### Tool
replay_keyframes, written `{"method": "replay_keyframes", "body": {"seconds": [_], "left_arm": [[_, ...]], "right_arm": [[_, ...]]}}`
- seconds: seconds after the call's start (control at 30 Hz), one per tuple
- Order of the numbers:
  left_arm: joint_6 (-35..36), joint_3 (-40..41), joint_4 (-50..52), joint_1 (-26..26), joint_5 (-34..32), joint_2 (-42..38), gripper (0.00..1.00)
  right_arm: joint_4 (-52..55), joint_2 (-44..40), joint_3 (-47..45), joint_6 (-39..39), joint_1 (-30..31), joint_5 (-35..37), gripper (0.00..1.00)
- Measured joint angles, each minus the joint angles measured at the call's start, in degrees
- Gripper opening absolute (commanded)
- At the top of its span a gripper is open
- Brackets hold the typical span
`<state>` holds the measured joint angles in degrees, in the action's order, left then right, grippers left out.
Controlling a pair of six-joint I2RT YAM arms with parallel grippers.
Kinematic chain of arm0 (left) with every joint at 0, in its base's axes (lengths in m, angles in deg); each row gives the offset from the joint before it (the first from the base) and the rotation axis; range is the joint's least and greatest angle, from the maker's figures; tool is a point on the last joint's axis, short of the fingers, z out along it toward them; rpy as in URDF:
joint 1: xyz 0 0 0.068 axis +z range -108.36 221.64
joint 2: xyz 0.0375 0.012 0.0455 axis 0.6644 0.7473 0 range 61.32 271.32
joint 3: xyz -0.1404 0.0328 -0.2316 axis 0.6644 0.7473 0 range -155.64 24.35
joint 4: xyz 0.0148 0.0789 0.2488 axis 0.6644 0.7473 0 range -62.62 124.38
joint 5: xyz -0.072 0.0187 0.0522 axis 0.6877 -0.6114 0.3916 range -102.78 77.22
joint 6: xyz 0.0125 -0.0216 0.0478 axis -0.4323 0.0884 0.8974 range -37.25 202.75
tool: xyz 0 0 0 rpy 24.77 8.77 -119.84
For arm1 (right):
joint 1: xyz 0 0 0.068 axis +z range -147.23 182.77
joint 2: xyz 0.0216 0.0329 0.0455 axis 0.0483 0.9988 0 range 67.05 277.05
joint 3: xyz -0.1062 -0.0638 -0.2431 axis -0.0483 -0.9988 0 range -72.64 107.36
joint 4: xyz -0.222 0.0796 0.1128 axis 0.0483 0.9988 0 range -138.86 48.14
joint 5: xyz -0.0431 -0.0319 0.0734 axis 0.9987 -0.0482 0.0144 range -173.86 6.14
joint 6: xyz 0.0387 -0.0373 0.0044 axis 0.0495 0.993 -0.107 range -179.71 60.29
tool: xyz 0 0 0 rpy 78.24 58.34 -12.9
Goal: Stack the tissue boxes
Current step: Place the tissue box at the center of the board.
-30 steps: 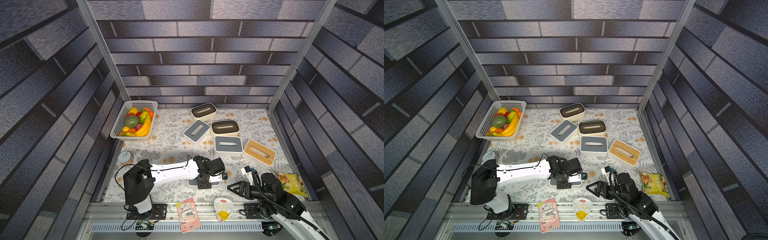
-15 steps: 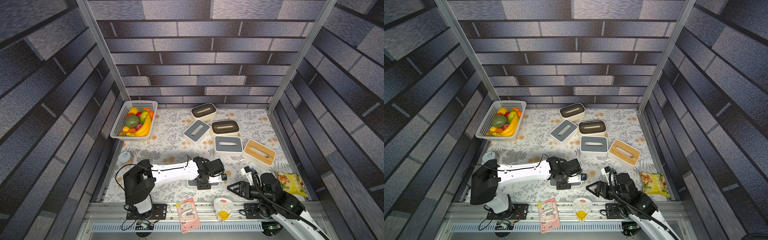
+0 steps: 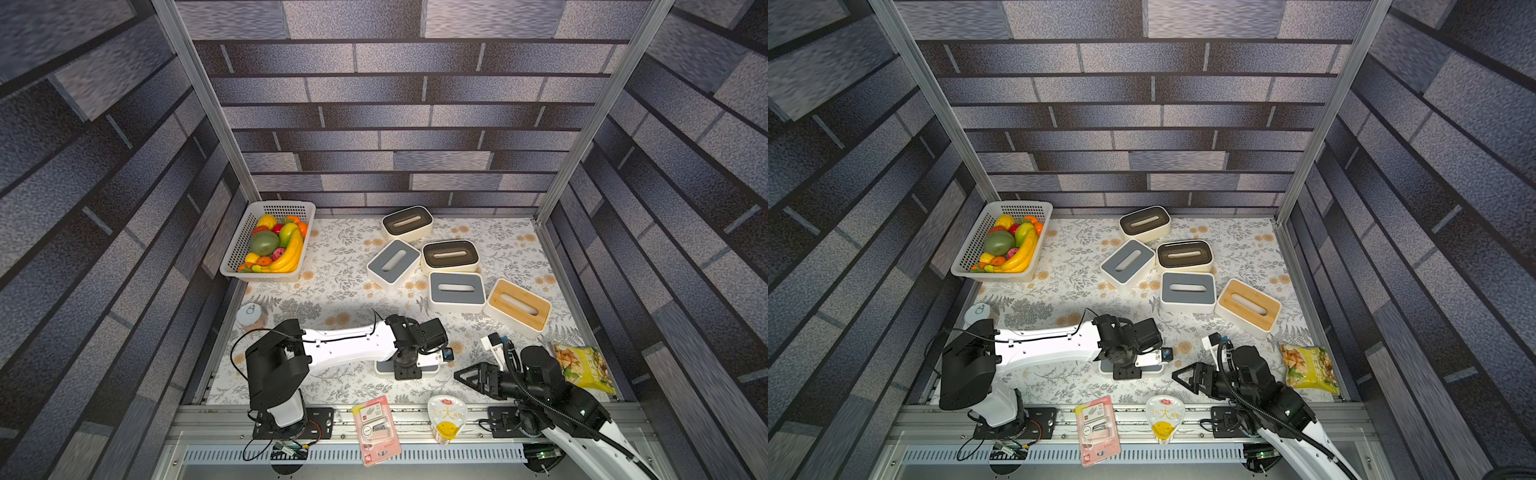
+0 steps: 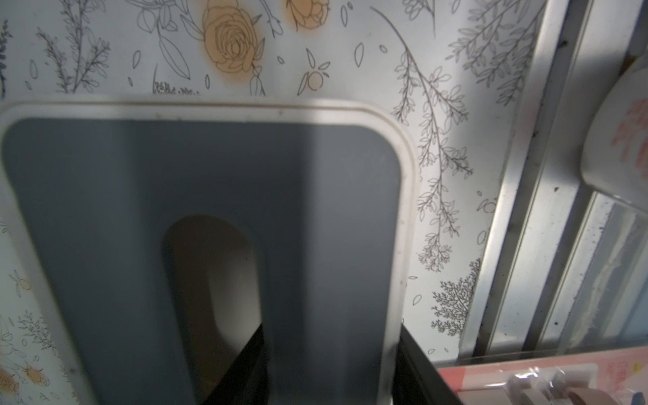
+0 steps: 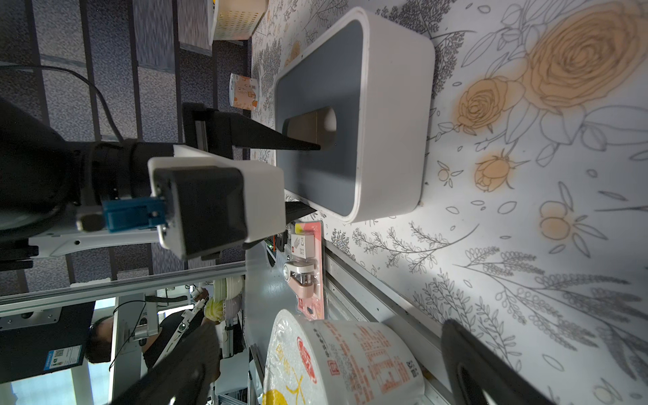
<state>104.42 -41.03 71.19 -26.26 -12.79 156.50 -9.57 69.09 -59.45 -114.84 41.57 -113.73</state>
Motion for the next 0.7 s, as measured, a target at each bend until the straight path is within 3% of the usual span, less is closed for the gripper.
{"method": "replay_keyframes", "body": {"seconds": [0.7], "left_arm": [[0.00, 0.42, -0.09, -0.04, 2.38, -0.31, 0.49]], "right_arm": [[0.00, -0.11, -0.31, -0.17, 0.00, 0.00, 1.00]]}}
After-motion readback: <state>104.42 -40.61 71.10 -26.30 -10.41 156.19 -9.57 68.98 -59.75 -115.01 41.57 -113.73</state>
